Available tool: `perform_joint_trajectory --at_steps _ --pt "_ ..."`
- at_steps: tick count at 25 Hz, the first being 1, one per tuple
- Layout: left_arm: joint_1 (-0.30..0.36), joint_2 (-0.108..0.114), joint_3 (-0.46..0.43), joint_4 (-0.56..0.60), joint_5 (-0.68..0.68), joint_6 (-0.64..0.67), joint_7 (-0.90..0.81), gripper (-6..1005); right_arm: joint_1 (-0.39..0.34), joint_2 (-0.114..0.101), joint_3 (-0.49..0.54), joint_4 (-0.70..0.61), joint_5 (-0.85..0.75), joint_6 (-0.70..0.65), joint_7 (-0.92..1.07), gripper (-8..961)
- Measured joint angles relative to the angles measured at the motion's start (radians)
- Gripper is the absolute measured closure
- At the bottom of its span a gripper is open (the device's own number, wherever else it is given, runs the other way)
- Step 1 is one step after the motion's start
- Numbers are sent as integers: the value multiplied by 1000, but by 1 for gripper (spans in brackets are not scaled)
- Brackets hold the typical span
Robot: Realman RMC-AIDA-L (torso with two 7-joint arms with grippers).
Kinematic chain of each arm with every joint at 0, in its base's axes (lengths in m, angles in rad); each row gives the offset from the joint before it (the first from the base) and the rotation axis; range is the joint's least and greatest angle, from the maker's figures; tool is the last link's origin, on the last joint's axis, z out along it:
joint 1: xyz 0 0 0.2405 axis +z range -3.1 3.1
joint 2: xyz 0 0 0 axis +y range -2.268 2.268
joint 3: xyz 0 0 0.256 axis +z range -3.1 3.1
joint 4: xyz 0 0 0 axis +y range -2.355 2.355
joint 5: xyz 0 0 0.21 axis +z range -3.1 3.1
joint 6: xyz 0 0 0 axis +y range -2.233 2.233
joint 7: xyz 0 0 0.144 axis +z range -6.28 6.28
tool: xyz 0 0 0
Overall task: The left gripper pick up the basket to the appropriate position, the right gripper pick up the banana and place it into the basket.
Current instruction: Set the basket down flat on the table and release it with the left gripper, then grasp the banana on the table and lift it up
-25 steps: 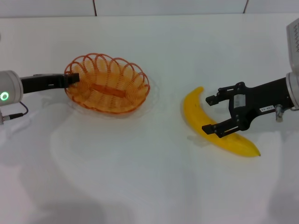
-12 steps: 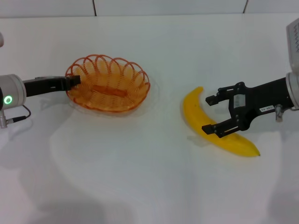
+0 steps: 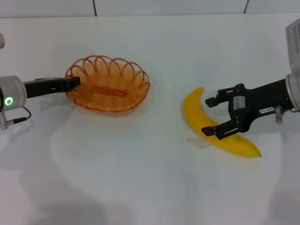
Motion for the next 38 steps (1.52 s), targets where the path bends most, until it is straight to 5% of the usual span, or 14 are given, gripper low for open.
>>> perform_joint_trajectory --at_steps 7,15,26,29,38 --pt "-1 0 0 0 -2 0 1 913 0 0 0 0 0 9 0 74" --pt "-1 -2 0 0 -4 0 36 737 0 0 0 1 0 9 0 74" --pt "18 -4 37 92 -5 33 94 294 -7 0 0 1 0 11 0 75" --pt "41 -7 48 144 -13 45 110 296 -8 0 0 1 0 11 0 75" --pt "215 -5 317 337 -294 49 276 297 -10 1 9 4 9 23 -1 74"
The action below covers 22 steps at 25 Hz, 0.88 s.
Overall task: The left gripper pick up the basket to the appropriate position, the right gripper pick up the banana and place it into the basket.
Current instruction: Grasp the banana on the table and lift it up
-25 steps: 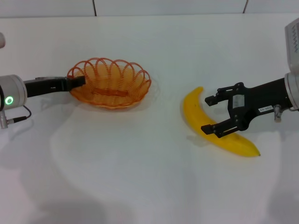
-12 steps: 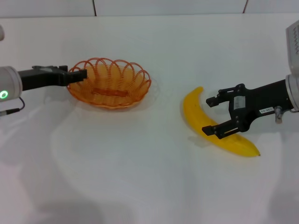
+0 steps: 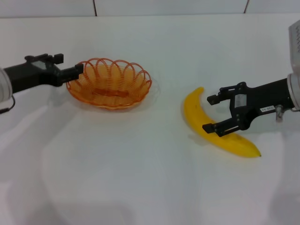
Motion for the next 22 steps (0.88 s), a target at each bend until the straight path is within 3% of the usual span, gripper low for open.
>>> perform_joint_trajectory --at_steps 6,13,22 --pt "122 2 110 75 -129 48 115 298 0 6 2 32 14 48 0 74" --pt "217 4 103 86 -157 231 257 298 -10 8 -2 35 75 64 0 74" --pt "297 7 101 68 -222 267 374 298 -6 5 -8 3 55 61 51 75"
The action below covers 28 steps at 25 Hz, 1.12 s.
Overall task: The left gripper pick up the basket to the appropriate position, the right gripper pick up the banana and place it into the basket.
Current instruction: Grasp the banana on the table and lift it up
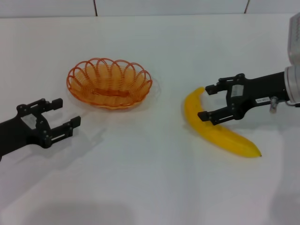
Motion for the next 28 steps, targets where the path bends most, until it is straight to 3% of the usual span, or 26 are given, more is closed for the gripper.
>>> perform_joint_trajectory --at_steps 11,28 --pt "-10 0 -10 -48 -2 -6 27 297 -34 4 -178 -185 -133 -33 286 100" --pt "-27 0 -10 -61 -3 -7 41 298 -19 3 -227 -153 -180 15 319 159"
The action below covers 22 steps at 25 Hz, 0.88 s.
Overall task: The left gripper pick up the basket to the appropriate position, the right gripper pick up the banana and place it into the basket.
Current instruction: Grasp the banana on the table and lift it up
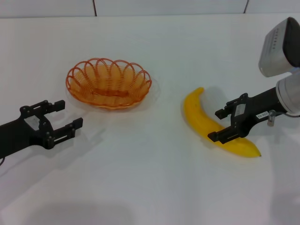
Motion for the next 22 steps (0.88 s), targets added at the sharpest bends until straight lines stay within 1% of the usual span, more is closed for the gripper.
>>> perform_joint_trajectory --at_steps 5,10,22 --pt "-1 0 0 0 0 0 8 298 10 -1 -14 21 -13 1 -3 183" --pt "-5 0 0 -3 0 0 13 298 28 2 -39 44 -24 11 3 182" --pt "-8 0 0 -8 0 0 14 298 36 0 -37 56 -24 30 12 183"
